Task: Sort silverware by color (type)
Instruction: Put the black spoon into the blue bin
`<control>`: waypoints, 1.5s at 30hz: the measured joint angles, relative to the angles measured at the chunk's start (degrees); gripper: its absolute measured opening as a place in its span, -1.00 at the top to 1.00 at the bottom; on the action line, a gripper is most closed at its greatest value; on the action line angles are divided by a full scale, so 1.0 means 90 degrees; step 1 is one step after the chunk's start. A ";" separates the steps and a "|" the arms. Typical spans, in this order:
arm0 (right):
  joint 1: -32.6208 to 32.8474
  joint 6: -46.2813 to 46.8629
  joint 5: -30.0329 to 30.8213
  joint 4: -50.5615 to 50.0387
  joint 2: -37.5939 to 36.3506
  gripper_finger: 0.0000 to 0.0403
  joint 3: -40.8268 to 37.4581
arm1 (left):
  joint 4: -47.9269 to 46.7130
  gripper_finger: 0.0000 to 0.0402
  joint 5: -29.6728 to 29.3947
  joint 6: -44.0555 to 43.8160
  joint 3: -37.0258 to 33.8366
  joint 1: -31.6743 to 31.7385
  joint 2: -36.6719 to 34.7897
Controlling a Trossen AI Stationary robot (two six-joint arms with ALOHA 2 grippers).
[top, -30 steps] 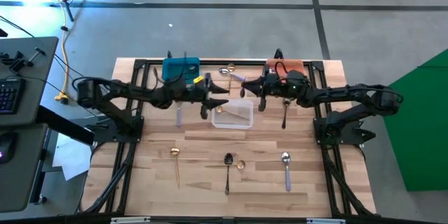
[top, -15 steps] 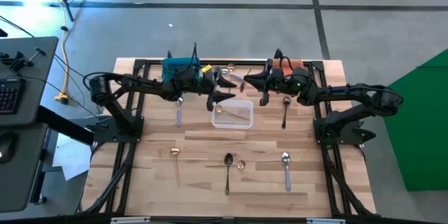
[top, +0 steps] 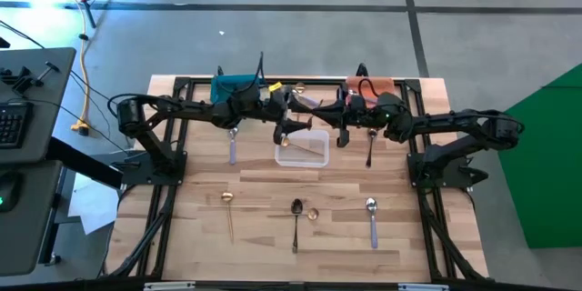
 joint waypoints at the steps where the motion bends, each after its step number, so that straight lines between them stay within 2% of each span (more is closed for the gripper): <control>1: 0.0011 0.0007 0.0005 -0.0011 0.0000 0.98 0.0001 | -0.0010 -0.05 0.0043 -0.0058 0.0036 0.0003 0.0000; 4: 0.0012 0.0011 0.0036 -0.0026 0.0000 0.98 0.0001 | -0.0021 0.06 0.0293 -0.0173 0.0153 0.0004 0.0000; 13: 0.0017 0.0015 0.0100 -0.0156 0.0000 0.98 0.0001 | -0.0571 0.57 0.0299 0.0114 0.0697 -0.0147 0.0350; 20: 0.0012 0.0001 0.0151 -0.0170 0.0002 0.98 0.0001 | -0.0605 0.95 0.0377 0.0347 0.0722 0.0020 0.0379; 25: 0.0010 -0.0013 0.0225 -0.0150 0.0002 0.97 0.0001 | -0.0597 0.98 0.0550 0.0346 0.0722 0.0156 0.0379; 28: 0.0015 0.0081 0.0752 -0.0172 0.0005 0.91 0.0001 | -0.0606 0.98 0.0589 0.0301 0.0722 0.0280 0.0379; 32: 0.0008 0.0035 0.1579 -0.0159 0.0002 0.70 0.0001 | -0.0661 0.99 0.0617 0.0188 0.0715 0.0506 0.0379; 39: -0.0005 0.0006 0.2326 -0.0098 -0.0002 0.30 0.0003 | -0.1004 0.99 0.0870 0.0161 0.0708 0.0977 0.0363; 42: -0.0073 -0.0044 0.2340 -0.0174 -0.0004 0.24 0.0003 | -0.1567 0.99 0.0929 0.0364 0.0703 0.1240 0.0187; 45: -0.0195 -0.0055 0.2348 -0.0387 -0.0005 0.26 0.0003 | -0.2566 1.00 0.0900 0.0913 0.0703 0.1584 -0.0114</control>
